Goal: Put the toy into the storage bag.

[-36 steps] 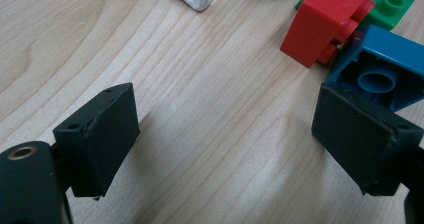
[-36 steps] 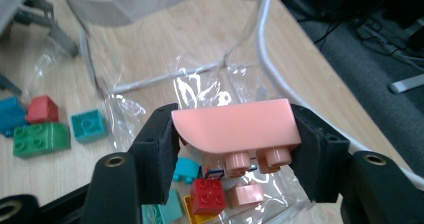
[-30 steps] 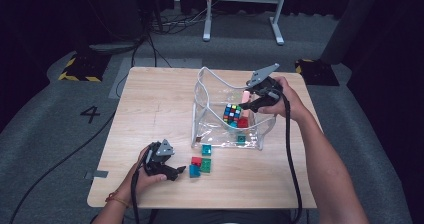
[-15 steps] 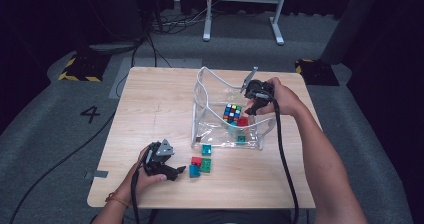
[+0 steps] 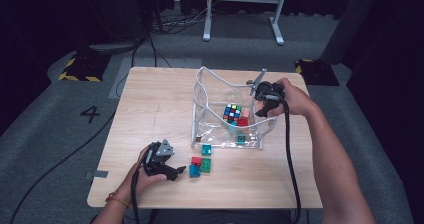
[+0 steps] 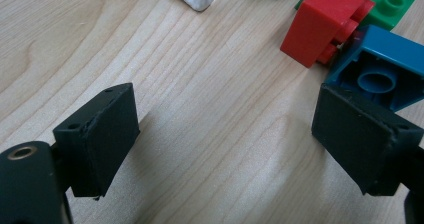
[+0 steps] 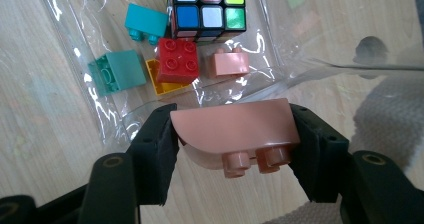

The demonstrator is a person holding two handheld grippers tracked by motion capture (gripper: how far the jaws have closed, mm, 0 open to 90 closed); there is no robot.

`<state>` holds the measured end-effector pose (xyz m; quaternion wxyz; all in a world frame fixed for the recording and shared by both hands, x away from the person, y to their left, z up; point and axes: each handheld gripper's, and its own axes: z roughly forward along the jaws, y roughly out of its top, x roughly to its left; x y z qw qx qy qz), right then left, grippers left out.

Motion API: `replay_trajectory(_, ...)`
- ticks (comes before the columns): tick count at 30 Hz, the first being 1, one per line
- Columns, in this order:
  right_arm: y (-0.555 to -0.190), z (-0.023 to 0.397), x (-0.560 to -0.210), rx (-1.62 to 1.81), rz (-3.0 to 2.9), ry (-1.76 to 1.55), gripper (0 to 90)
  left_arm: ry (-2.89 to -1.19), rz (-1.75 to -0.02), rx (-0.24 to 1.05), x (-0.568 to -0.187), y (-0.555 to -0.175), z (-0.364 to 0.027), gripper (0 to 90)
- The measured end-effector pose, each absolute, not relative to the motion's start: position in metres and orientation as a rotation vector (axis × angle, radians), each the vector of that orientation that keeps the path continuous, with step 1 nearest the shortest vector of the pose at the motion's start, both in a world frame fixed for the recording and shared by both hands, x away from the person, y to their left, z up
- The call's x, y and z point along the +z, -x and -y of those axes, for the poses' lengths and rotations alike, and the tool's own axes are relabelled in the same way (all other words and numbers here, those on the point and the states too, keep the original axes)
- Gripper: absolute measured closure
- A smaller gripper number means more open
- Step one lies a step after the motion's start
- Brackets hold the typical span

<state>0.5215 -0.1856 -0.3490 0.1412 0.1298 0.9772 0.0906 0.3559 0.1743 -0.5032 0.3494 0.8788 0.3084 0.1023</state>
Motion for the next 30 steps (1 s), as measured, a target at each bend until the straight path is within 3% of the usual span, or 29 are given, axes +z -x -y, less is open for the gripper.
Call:
replay_trajectory(9,-0.518,0.193,-0.343,0.405,-2.747,-0.404,33.2,-2.276,-0.799,0.265,-0.503,-0.356,-0.174,11.6)
replay_trajectory(15,-0.506,0.205,-0.333,0.688,-2.637,-0.434,32.2,-2.276,-0.799,0.266,-0.503,-0.356,-0.174,11.7)
replay_trajectory(30,-0.429,0.243,-0.302,1.248,-2.351,-0.532,34.8,-2.276,-0.799,0.265,-0.503,-0.356,-0.174,11.7)
